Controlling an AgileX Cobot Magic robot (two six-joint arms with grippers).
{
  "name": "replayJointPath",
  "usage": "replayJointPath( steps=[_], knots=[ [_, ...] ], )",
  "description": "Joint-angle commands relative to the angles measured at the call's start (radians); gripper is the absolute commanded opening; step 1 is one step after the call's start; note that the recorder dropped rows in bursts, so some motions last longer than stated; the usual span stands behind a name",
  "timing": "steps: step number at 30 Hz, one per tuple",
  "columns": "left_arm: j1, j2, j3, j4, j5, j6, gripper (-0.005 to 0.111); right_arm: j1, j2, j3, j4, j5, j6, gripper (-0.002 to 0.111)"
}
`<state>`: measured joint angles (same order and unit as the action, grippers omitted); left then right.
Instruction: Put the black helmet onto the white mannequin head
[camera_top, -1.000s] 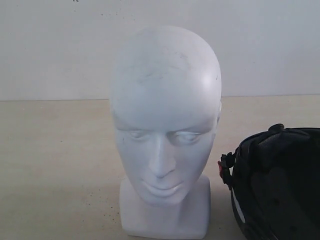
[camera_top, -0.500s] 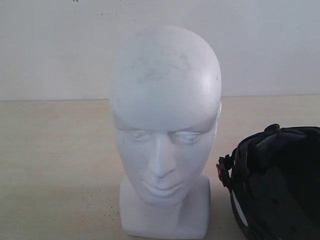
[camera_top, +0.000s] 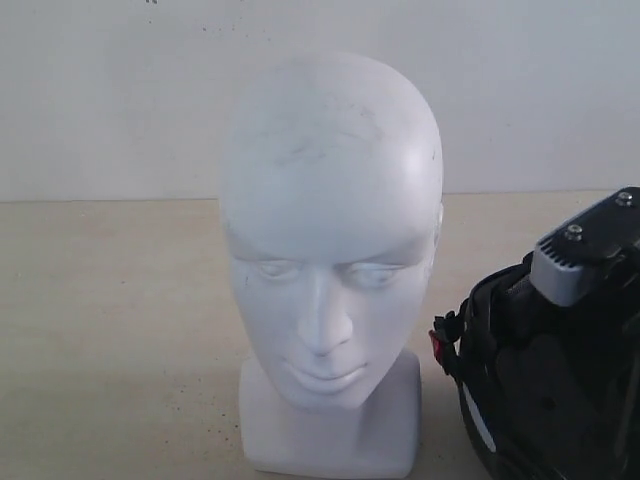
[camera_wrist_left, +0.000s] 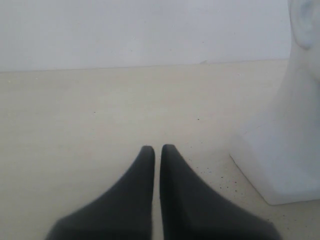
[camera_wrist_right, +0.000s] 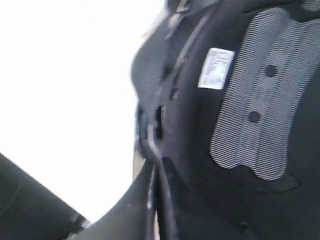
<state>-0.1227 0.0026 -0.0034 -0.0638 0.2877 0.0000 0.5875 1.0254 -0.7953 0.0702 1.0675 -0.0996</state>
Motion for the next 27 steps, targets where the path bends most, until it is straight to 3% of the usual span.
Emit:
replayJointPath(
  steps=[1, 4, 7, 9, 12, 14, 27],
  knots=[
    [0.003, -0.003, 0.003, 0.001, -0.002, 0.0, 0.004, 0.07, -0.002, 0.003, -0.02, 0.029, 0.017, 0.0],
    [0.003, -0.003, 0.003, 0.001, -0.002, 0.0, 0.004, 0.093, -0.002, 0.003, -0.032, 0.034, 0.051, 0.002],
    [0.003, -0.003, 0.003, 0.001, -0.002, 0.0, 0.004, 0.093, -0.002, 0.003, -0.028, 0.046, 0.087, 0.015],
    [0.003, -0.003, 0.003, 0.001, -0.002, 0.0, 0.004, 0.093, -0.002, 0.003, -0.028, 0.055, 0.094, 0.032],
    [0.003, -0.003, 0.003, 0.001, -0.002, 0.0, 0.004, 0.093, -0.002, 0.003, -0.028, 0.046, 0.1, 0.068],
    [0.003, -0.003, 0.003, 0.001, -0.002, 0.0, 0.004, 0.093, 0.0, 0.003, -0.028, 0.03, 0.145, 0.081],
    [0.003, -0.003, 0.003, 0.001, -0.002, 0.0, 0.004, 0.093, 0.198, 0.003, -0.03, -0.059, 0.142, 0.082]
  ],
)
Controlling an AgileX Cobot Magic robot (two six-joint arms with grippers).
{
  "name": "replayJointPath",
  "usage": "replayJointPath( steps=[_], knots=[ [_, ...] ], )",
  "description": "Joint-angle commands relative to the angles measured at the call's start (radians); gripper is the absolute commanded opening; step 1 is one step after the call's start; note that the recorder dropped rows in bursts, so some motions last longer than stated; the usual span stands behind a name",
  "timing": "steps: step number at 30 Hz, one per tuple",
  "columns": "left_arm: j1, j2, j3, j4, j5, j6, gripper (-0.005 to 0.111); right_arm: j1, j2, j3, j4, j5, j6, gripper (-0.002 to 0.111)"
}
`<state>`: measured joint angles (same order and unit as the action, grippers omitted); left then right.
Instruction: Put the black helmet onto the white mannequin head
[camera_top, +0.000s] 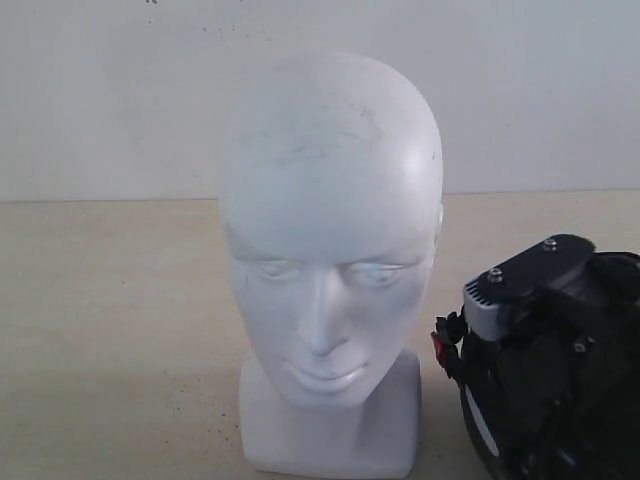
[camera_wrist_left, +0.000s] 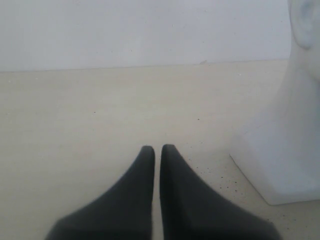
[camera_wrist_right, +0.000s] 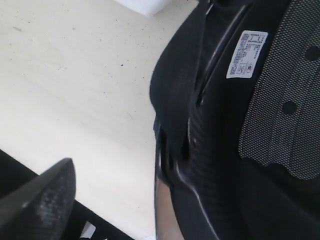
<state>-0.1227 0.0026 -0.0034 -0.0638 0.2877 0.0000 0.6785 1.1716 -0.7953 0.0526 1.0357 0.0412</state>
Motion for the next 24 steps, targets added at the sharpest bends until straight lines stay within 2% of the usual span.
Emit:
replayJointPath(
  steps=[1, 13, 24],
  knots=[
    [0.003, -0.003, 0.003, 0.001, -0.002, 0.0, 0.004, 0.002, 0.067, 0.003, -0.012, -0.03, 0.009, 0.082],
    [0.003, -0.003, 0.003, 0.001, -0.002, 0.0, 0.004, 0.002, 0.185, 0.011, -0.062, -0.089, 0.141, 0.082],
    [0.003, -0.003, 0.003, 0.001, -0.002, 0.0, 0.004, 0.002, 0.187, 0.121, -0.069, -0.274, 0.189, 0.082]
  ],
)
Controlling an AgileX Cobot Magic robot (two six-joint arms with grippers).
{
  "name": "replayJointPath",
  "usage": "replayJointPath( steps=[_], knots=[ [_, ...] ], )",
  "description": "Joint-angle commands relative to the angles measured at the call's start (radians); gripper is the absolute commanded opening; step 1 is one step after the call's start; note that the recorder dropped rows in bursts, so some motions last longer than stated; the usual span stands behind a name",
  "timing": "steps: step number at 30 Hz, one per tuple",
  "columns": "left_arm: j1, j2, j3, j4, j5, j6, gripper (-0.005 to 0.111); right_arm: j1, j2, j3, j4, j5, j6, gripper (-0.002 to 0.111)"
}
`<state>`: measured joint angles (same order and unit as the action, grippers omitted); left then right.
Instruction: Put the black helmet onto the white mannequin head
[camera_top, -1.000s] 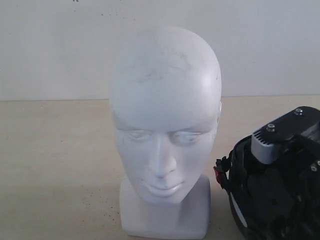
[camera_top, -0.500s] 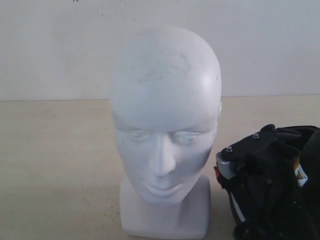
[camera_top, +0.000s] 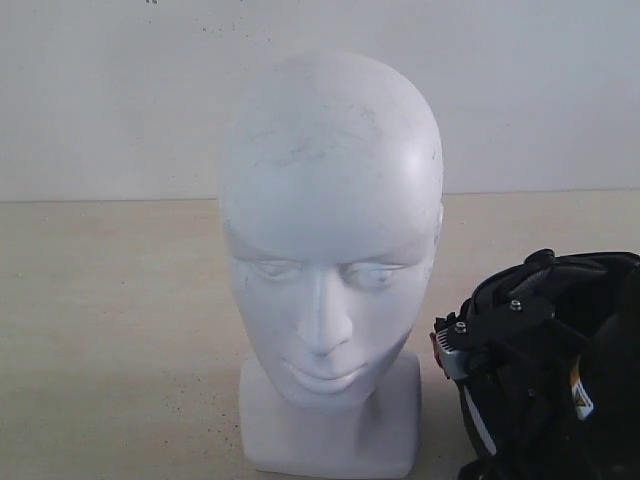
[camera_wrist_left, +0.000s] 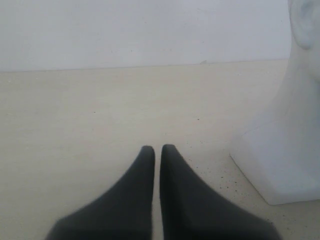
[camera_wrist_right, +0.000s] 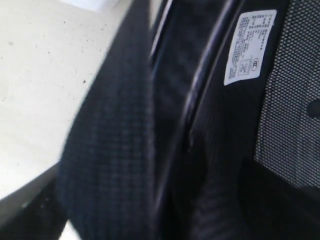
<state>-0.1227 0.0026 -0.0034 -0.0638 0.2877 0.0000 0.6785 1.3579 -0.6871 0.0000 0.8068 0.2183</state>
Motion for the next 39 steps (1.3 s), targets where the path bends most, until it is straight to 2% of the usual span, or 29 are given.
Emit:
replayJointPath(
  steps=[1, 8, 39],
  knots=[
    [0.003, -0.003, 0.003, 0.001, -0.002, 0.0, 0.004, 0.002, 0.001, 0.012, -0.022, -0.048, 0.012, 0.082],
    [0.003, -0.003, 0.003, 0.001, -0.002, 0.0, 0.004, 0.002, 0.001, 0.012, -0.124, -0.042, 0.068, 0.082],
    [0.003, -0.003, 0.003, 0.001, -0.002, 0.0, 0.004, 0.002, 0.001, 0.012, -0.145, -0.087, 0.105, 0.082]
  ],
)
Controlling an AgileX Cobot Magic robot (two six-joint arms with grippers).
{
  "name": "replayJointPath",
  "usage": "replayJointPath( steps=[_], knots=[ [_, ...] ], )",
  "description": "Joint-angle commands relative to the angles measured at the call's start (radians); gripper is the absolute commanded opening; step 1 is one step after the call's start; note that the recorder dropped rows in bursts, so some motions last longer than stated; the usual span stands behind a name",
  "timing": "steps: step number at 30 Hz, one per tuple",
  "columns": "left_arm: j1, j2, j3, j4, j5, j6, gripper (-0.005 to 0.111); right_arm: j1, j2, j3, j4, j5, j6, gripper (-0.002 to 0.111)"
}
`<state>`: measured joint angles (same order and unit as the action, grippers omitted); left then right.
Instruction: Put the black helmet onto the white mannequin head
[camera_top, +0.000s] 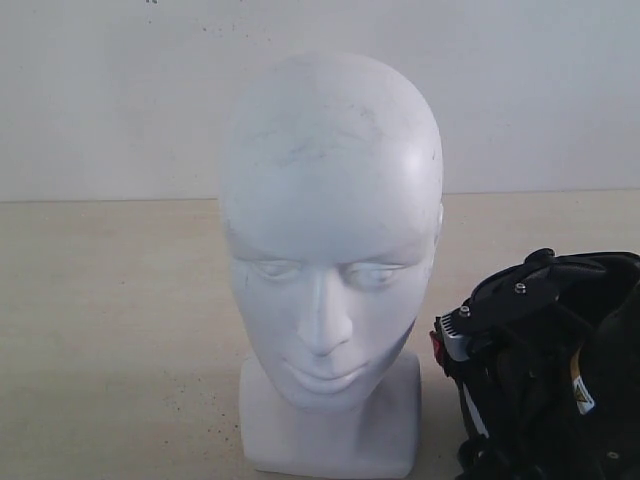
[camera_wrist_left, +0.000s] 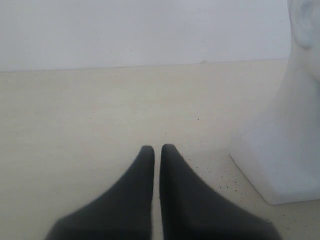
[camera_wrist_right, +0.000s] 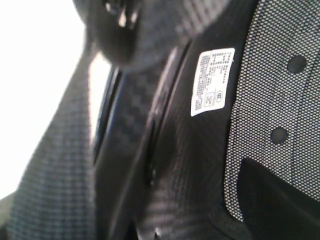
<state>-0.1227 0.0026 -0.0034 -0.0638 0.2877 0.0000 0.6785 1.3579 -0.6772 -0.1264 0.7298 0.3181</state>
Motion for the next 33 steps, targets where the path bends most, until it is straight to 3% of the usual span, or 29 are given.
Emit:
replayJointPath(
  steps=[1, 23, 24, 31, 33],
  knots=[
    [0.003, -0.003, 0.003, 0.001, -0.002, 0.0, 0.004, 0.002, 0.001, 0.002, -0.02, -0.012, 0.006, 0.082],
    [0.003, -0.003, 0.003, 0.001, -0.002, 0.0, 0.004, 0.0, 0.0, 0.069, -0.04, -0.105, 0.039, 0.08],
    [0.003, -0.003, 0.003, 0.001, -0.002, 0.0, 0.004, 0.0, 0.0, 0.067, -0.04, -0.105, 0.041, 0.076],
    [0.003, -0.003, 0.003, 0.001, -0.002, 0.0, 0.004, 0.0, 0.0, 0.009, -0.048, -0.004, 0.038, 0.013],
    [0.003, -0.003, 0.003, 0.001, -0.002, 0.0, 0.004, 0.0, 0.0, -0.008, -0.07, 0.036, 0.031, 0.0]
  ],
)
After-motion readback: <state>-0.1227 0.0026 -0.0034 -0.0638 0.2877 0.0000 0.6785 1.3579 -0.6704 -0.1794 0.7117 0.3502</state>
